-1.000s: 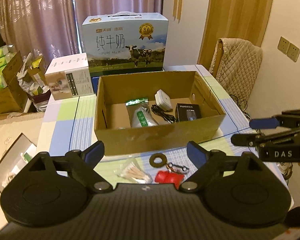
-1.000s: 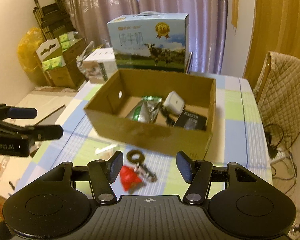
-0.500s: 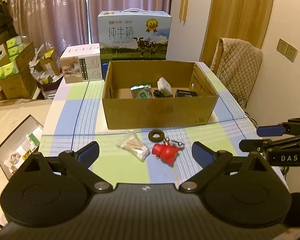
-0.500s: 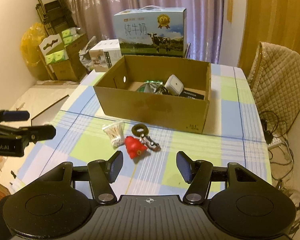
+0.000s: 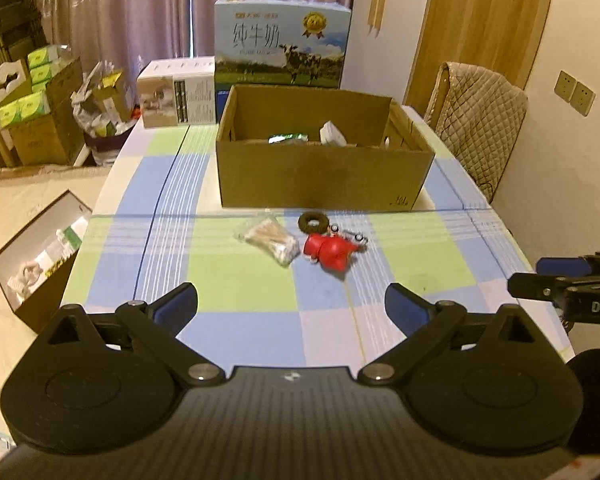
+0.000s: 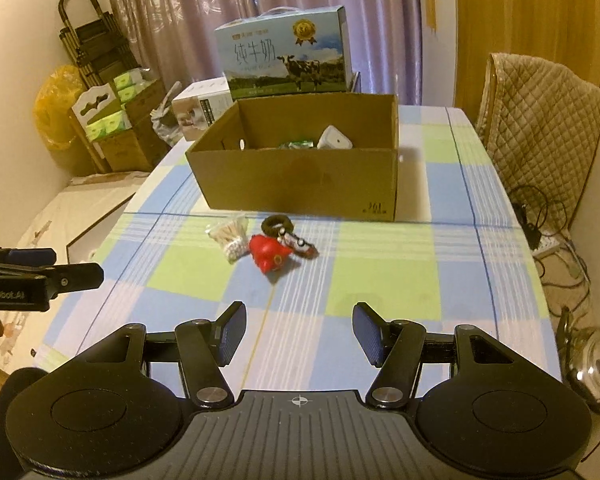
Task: Organize objects
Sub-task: 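Withdraw both tools from the box toward the cotton swabs and red toy, then lower right tool onto red toy and close on it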
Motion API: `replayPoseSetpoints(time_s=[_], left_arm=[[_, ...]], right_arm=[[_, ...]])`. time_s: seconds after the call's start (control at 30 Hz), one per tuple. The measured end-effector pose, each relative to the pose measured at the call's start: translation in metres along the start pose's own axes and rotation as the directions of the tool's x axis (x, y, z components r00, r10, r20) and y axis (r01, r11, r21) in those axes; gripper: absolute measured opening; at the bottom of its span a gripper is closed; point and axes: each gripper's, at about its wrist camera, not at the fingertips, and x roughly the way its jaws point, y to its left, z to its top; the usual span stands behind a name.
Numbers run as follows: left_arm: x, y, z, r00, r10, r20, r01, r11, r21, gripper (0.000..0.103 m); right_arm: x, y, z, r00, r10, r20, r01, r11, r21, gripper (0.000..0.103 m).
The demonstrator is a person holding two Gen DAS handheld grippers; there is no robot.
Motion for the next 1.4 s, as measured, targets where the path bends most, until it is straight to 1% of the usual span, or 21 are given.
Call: replayPoseSetpoints(time_s=[0.13, 0.27, 0.47, 0.87, 1.13, 1.4], left_arm=[[0.006, 0.003, -0.007, 1.0, 0.003, -0.02, -0.003, 1.0, -0.012, 0.098], [0.012, 0.003, -0.01, 0.999, 0.007, -0.033, -0.007, 1.0, -0.009, 0.098], [0.024, 0.003, -0.012, 0.998, 0.013, -0.06, -0.013, 1.0, -0.004, 0.098], [0.055, 0.007, -0.01, 0.995, 0.021, -0.099, -0.022, 1.0, -0.008, 0.098], [0.077, 0.018, -0.003, 0.994, 0.04, -0.107, -0.04, 0.999, 0.003, 0.098], [0.106, 0.038, 0.006, 0.991, 0.055, -0.121, -0.057, 0.998, -0.009, 0.098]], right_arm=[[0.004, -0.001, -0.012, 1.0, 0.017, -0.006, -0.017, 1.0, 0.011, 0.056], [0.007, -0.001, -0.016, 1.0, 0.029, 0.0, -0.029, 1.0, 0.0, 0.056], [0.015, -0.001, -0.013, 0.999, 0.039, -0.004, -0.039, 0.999, -0.015, 0.056], [0.049, -0.002, -0.013, 0.997, 0.065, -0.046, -0.066, 0.998, -0.024, 0.056], [0.078, 0.004, -0.002, 0.994, 0.095, -0.058, -0.099, 0.993, -0.06, 0.056], [0.12, 0.004, 0.018, 0.992, 0.104, -0.073, -0.112, 0.988, -0.107, 0.056]])
